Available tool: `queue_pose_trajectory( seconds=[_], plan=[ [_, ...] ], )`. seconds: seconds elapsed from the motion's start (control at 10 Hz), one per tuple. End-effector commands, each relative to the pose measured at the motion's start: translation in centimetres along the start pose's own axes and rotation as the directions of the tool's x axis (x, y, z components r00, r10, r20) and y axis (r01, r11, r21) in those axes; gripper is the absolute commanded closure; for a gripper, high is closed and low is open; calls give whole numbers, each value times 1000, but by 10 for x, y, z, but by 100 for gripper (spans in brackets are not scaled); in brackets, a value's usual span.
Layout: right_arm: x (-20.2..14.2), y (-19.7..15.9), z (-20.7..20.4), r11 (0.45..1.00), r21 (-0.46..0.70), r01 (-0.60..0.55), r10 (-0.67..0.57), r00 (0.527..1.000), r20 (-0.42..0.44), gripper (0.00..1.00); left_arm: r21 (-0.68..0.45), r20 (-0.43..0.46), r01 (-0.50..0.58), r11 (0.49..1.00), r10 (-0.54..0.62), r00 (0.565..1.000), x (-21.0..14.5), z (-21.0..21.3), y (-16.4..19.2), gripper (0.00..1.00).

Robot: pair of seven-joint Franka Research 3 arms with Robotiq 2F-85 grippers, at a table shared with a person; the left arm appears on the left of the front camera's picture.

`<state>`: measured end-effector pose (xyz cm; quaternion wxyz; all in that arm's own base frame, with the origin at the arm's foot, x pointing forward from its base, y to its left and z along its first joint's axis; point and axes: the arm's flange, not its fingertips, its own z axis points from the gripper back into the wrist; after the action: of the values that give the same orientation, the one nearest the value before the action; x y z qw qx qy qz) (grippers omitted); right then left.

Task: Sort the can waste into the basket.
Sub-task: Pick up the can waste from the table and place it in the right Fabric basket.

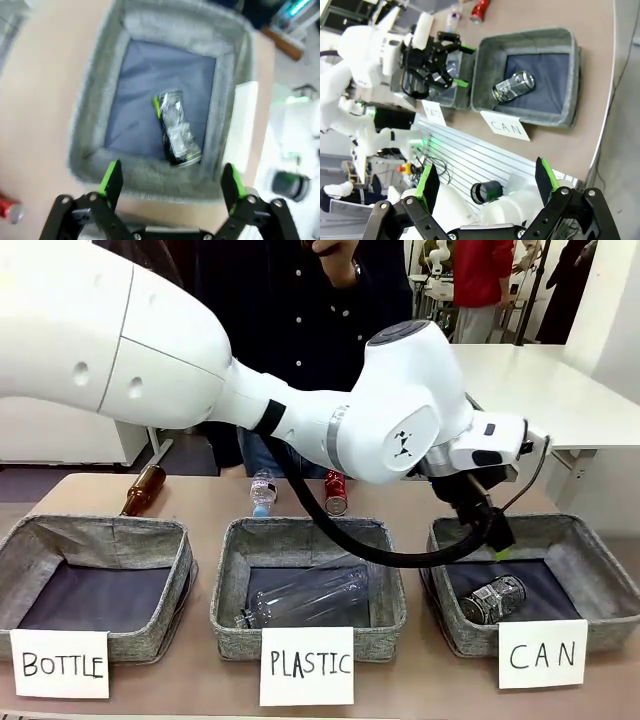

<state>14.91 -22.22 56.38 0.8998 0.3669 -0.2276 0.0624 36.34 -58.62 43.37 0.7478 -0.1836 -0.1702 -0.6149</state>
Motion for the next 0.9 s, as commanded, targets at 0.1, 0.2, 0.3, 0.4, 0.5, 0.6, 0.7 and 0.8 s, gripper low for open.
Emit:
queue_pose_trajectory(
  seconds=[0.1,0.2,0.3,0.4,0.5,0.6,0.7,0.8],
  plan=[
    [0,0,0,1000,0,0,0,1000,0,0,-74,-144,-125,989,113,983,-94,52,11,0],
    [14,10,-17,1000,-7,3,-3,1000,25,0,-129,-126,-219,967,203,971,-140,77,26,0],
    [26,24,-45,998,22,-50,50,999,0,0,-155,-76,-318,936,309,948,-182,102,39,0],
    [37,39,-79,995,58,-79,80,996,-26,0,-198,-13,-413,889,418,908,-228,130,48,0],
    [43,55,-114,982,155,-104,112,993,-41,0,-179,75,-514,839,533,843,-270,161,55,0],
    [44,72,-148,946,305,-108,131,990,-56,0,-201,188,-587,784,619,762,-314,203,59,0],
    [44,85,-173,905,418,-74,115,991,-74,0,-227,298,-620,751,660,690,-351,241,58,0],
    [41,98,-194,859,513,1,64,992,-108,0,-288,352,-645,708,705,616,-383,274,56,0]
  ],
)
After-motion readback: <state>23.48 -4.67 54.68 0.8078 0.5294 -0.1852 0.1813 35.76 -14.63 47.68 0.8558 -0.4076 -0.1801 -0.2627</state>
